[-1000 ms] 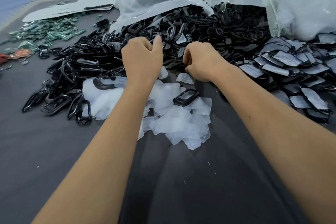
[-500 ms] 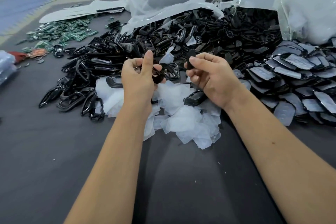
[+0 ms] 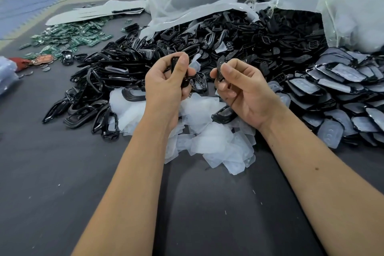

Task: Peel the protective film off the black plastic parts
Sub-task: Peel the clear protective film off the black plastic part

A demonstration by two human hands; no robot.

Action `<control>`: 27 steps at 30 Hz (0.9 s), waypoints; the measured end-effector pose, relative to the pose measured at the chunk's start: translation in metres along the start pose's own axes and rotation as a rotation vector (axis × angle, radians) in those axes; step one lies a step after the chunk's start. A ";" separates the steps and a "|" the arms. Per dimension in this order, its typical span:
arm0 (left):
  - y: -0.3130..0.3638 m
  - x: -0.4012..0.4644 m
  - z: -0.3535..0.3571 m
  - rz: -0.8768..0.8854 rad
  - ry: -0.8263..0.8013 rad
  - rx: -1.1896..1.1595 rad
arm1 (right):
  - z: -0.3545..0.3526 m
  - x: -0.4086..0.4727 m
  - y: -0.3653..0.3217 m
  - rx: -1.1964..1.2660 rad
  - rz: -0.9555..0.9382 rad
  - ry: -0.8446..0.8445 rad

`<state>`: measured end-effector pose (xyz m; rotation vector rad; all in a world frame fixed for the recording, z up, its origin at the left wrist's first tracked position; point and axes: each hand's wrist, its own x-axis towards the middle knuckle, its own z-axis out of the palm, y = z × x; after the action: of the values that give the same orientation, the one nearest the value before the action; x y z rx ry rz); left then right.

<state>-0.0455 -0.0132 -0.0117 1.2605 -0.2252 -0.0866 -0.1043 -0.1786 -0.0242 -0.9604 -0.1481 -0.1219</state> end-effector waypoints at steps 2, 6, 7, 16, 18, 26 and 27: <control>-0.001 0.000 0.000 -0.020 -0.027 0.013 | 0.000 0.001 0.001 -0.028 -0.004 0.006; -0.002 0.000 0.001 -0.061 -0.087 0.041 | -0.003 0.003 0.004 -0.139 -0.034 0.087; -0.003 0.000 0.001 -0.066 -0.077 0.049 | -0.003 0.003 0.005 -0.170 -0.043 0.113; -0.008 0.002 -0.002 0.083 -0.004 0.294 | -0.004 0.005 0.012 -0.430 -0.156 0.305; -0.009 0.002 0.000 0.088 -0.020 0.322 | -0.003 0.006 0.013 -0.425 -0.171 0.344; -0.007 -0.001 0.000 0.059 -0.051 0.313 | 0.000 0.005 0.012 -0.440 -0.219 0.373; -0.007 -0.001 0.000 0.056 -0.056 0.322 | -0.001 0.005 0.013 -0.452 -0.233 0.380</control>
<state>-0.0460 -0.0150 -0.0182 1.5723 -0.3321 -0.0375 -0.0971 -0.1718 -0.0341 -1.3482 0.1255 -0.5670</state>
